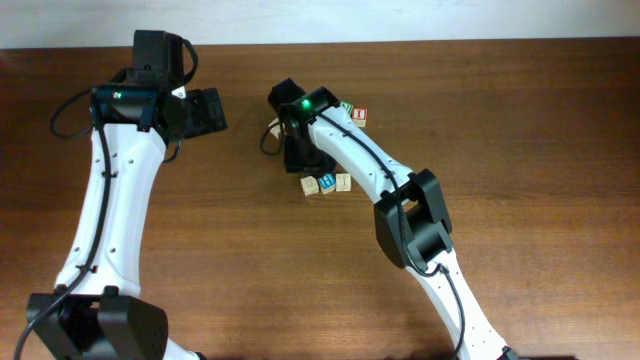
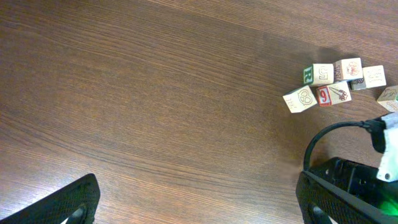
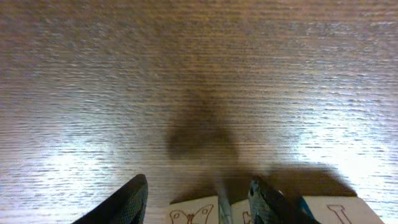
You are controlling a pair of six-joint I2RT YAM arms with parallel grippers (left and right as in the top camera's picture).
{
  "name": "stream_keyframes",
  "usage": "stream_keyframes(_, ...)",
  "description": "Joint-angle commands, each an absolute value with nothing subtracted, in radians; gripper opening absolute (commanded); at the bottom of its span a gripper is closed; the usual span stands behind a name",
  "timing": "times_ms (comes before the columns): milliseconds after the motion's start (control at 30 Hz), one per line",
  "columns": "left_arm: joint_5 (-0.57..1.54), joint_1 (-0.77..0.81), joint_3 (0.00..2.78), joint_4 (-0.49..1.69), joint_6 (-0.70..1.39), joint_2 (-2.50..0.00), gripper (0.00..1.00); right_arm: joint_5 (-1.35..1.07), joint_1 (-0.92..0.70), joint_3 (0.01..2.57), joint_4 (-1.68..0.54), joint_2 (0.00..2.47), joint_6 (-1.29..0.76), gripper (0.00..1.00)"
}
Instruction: Rotate 4 blocks
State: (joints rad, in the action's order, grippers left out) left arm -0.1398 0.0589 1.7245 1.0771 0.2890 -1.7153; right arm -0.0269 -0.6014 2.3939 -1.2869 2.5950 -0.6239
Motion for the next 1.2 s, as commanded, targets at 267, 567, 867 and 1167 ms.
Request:
stream_keyframes(267,-0.154,0.058,1.744,1.079,0.302,-1.72,0.99,0.034,-0.325,2.619,-1.164,2.637,-0.476,0.61)
stream_keyframes(567,-0.154,0.058,1.744,1.079,0.302,-1.72,0.99,0.039,-0.32,2.469,-1.063,2.675,-0.275,0.63)
stream_keyframes(867,-0.154,0.058,1.744,1.079,0.302,-1.72,0.99,-0.094,-0.321,2.497,-1.043,2.675,-0.139,0.84)
stream_keyframes(1167,-0.154,0.058,1.744,1.079,0.302,-1.72,0.99,-0.071,-0.281,2.585,-1.137,2.677,-0.298,0.78)
